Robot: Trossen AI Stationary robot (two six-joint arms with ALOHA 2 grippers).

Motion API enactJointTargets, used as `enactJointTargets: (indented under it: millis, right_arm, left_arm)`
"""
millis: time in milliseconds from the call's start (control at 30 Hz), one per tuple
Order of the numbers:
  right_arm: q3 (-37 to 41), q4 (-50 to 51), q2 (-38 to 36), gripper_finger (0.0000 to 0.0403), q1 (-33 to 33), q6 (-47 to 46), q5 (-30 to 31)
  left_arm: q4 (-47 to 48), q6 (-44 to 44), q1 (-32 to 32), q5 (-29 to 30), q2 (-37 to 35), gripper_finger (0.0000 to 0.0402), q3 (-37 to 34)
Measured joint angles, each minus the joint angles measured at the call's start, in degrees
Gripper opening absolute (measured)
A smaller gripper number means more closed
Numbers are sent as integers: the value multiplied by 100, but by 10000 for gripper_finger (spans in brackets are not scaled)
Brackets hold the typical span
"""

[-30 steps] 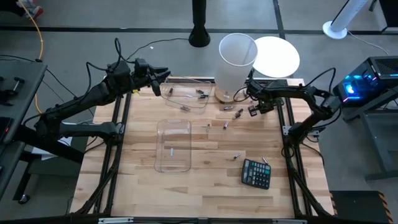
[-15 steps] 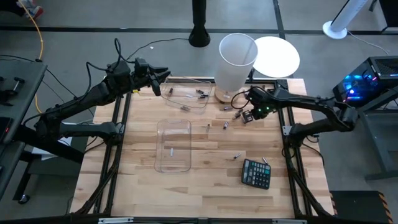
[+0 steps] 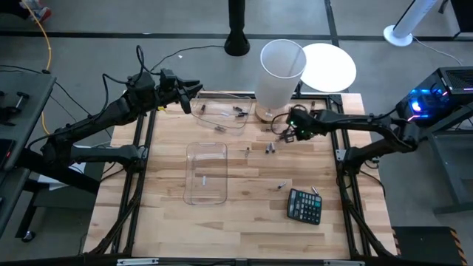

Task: Sort batteries
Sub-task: Put the white battery into the bottom transparent bin

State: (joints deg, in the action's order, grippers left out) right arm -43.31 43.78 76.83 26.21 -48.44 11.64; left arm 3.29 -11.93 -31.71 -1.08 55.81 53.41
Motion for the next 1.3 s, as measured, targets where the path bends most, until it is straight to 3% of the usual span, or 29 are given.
enactJointTargets:
  millis: [200,333,433,633,1000,1100,1200,1300]
  right_arm:
    - [-2,-406,-1,73,633,40,496]
    - [-12,-1443,66,125,1155,131,467]
    - [-15,-1556,340,156,1531,-258,432]
    - [-13,-1602,1140,176,1882,-1105,424]
    - [-39,-1829,1736,163,1865,-1910,795]
    - [-39,-1705,1787,118,1875,-1779,854]
    - [-37,-1431,1811,34,1841,-1558,904]
    - [-39,-1253,1799,19,1720,-1169,1039]
  left_arm:
    - [9,-1,-2,2,0,106,0]
    - [11,-2,-2,2,0,106,0]
    - [15,-2,-2,2,0,106,0]
    - [33,0,-2,4,0,106,0]
    - [34,5,-2,6,0,106,0]
    - [34,5,-2,6,0,106,0]
    - [33,5,-4,7,0,106,0]
    - [33,4,-4,4,0,106,0]
